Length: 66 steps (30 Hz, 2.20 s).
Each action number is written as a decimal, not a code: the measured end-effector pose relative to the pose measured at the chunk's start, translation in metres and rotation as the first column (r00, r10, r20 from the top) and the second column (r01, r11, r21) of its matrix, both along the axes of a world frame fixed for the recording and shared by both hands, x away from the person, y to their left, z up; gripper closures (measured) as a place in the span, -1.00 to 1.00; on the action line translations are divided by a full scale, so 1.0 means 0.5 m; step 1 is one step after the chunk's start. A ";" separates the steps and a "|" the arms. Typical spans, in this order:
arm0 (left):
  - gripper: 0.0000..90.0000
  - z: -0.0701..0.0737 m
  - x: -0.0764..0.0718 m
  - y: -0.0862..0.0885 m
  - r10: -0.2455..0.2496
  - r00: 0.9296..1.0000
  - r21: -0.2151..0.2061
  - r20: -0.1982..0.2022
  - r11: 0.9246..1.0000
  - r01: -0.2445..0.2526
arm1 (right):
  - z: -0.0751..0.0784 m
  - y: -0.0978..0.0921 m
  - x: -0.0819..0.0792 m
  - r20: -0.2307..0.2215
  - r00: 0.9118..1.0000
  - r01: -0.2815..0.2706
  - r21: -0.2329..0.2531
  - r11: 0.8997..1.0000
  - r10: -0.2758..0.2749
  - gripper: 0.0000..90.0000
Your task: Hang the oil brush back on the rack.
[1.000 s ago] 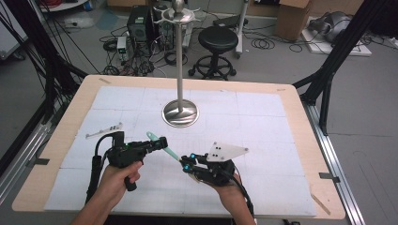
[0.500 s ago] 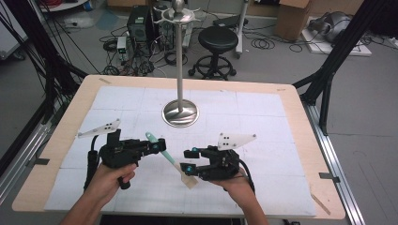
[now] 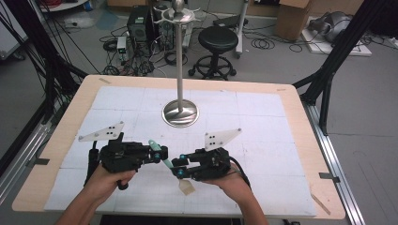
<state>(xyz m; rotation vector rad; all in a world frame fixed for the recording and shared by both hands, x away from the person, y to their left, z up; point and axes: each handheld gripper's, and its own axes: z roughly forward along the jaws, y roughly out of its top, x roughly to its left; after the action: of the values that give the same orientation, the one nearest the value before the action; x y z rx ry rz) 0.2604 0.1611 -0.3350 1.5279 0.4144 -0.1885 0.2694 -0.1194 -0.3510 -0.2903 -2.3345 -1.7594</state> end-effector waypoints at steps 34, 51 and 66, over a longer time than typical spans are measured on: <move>-0.65 -0.122 -0.033 0.153 0.451 0.870 0.169 0.198 0.859 -0.483 | 0.123 -0.007 0.161 0.057 0.967 0.235 0.191 0.953 -0.250 0.87; -0.56 -0.130 -0.041 0.164 0.440 0.876 0.184 0.195 0.861 -0.474 | 0.202 -0.023 0.262 0.053 0.947 0.291 0.271 0.917 -0.316 0.88; -0.56 -0.131 -0.042 0.165 0.433 0.880 0.186 0.197 0.864 -0.467 | 0.212 -0.023 0.310 0.019 0.939 0.324 0.280 0.904 -0.343 0.87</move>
<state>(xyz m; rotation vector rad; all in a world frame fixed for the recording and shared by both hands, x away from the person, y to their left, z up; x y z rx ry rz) 0.2395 0.2436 -0.4003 1.6110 0.6812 0.3536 0.4242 -0.1308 -0.2451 -0.6246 -2.1443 -2.2543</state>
